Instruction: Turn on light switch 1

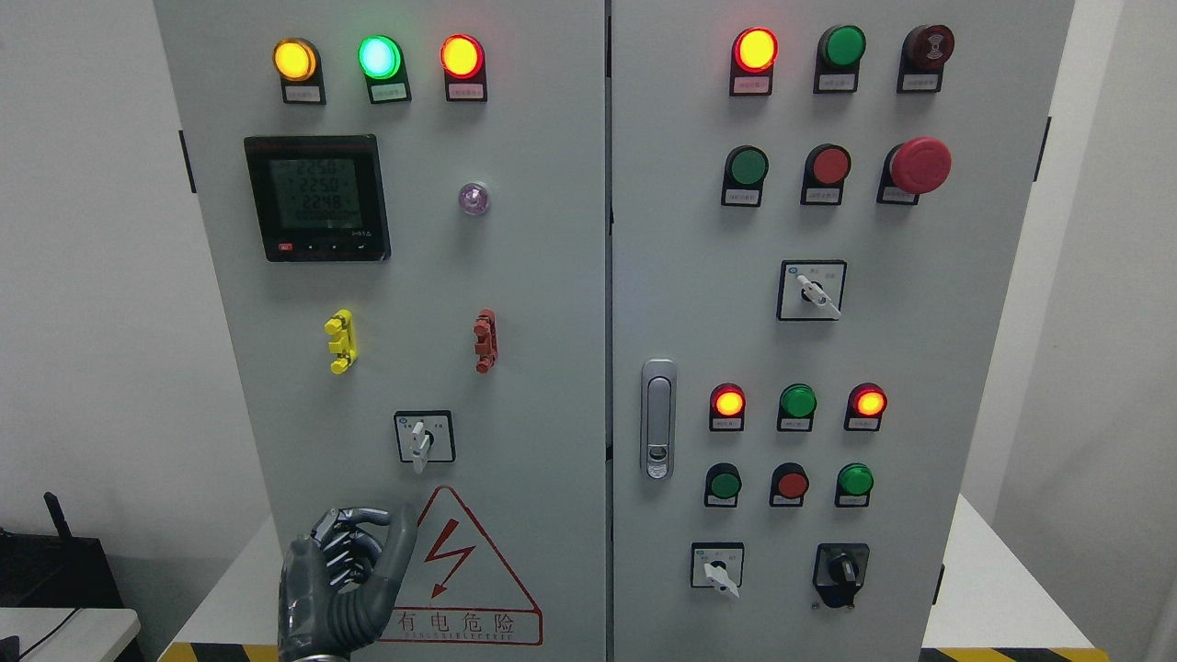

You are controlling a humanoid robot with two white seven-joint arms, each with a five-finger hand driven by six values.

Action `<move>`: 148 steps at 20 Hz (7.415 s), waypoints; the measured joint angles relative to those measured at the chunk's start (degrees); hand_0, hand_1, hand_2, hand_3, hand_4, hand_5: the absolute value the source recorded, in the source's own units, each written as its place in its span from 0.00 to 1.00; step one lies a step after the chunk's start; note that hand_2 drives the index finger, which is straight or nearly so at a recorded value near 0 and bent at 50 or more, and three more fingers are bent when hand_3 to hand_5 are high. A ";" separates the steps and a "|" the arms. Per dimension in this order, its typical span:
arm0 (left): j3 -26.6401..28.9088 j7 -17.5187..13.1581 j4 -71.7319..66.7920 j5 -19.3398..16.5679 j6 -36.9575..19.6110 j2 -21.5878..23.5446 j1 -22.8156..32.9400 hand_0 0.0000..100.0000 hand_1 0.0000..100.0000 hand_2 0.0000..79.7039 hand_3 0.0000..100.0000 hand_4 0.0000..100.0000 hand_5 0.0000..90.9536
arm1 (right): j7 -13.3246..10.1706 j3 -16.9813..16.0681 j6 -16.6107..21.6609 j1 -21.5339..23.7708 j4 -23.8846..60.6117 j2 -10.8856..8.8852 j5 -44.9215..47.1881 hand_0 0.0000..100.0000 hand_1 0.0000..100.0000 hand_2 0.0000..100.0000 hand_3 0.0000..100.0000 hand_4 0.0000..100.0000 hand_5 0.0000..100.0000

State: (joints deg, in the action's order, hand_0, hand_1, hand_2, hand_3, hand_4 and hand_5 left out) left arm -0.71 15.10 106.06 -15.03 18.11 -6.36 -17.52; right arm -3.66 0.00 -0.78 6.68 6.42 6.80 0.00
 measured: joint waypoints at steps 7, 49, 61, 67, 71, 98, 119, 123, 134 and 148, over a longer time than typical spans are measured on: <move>-1.36 2.52 0.17 0.03 2.03 -0.10 -1.72 0.18 0.49 0.64 0.90 0.93 0.94 | 0.00 0.00 0.00 0.00 0.00 0.00 0.00 0.12 0.39 0.00 0.00 0.00 0.00; -3.19 4.83 0.42 -0.06 11.02 -0.42 -6.94 0.20 0.58 0.63 0.89 0.95 0.96 | -0.01 0.00 0.00 0.00 0.00 0.01 0.00 0.12 0.39 0.00 0.00 0.00 0.00; -3.38 4.83 0.38 0.10 12.08 -0.42 -8.09 0.22 0.56 0.64 0.89 0.95 0.95 | -0.02 0.00 0.00 0.00 0.00 0.02 0.00 0.12 0.39 0.00 0.00 0.00 0.00; -3.88 4.88 0.35 0.15 12.43 -0.42 -8.29 0.23 0.53 0.65 0.89 0.96 0.95 | -0.02 0.00 0.00 0.00 0.00 0.01 0.00 0.12 0.39 0.00 0.00 0.00 0.00; -4.07 4.88 0.35 0.13 12.46 -0.42 -8.34 0.24 0.51 0.65 0.89 0.96 0.95 | -0.02 0.00 0.00 0.00 0.00 0.01 0.00 0.12 0.39 0.00 0.00 0.00 0.00; -4.51 6.42 0.26 0.12 14.88 -0.44 -9.40 0.26 0.48 0.68 0.90 0.96 0.95 | -0.02 0.00 0.00 0.00 0.00 0.01 0.00 0.12 0.39 0.00 0.00 0.00 0.00; -4.56 6.50 0.24 0.01 16.94 -0.46 -10.23 0.22 0.51 0.68 0.90 0.95 0.95 | -0.06 0.00 0.00 0.00 0.00 0.01 0.00 0.12 0.39 0.00 0.00 0.00 0.00; -4.56 6.41 0.23 0.00 17.16 -0.46 -10.33 0.22 0.52 0.68 0.90 0.95 0.95 | -0.07 0.00 0.00 0.00 0.00 0.01 0.00 0.12 0.39 0.00 0.00 0.00 0.00; -4.56 6.31 0.26 -0.07 17.86 -0.46 -10.41 0.22 0.53 0.69 0.90 0.95 0.95 | -0.07 0.00 0.00 0.00 0.00 0.00 0.00 0.12 0.39 0.00 0.00 0.00 0.00; -4.69 6.31 0.21 -0.08 17.98 -0.43 -10.51 0.22 0.52 0.71 0.91 0.95 0.95 | -0.07 0.00 0.00 0.00 0.00 0.00 0.00 0.12 0.39 0.00 0.00 0.00 0.00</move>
State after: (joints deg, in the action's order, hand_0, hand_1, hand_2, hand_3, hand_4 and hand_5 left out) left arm -5.40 21.42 106.28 -15.10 36.09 -6.79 -28.03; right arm -3.73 0.00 -0.78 6.68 6.42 6.80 0.00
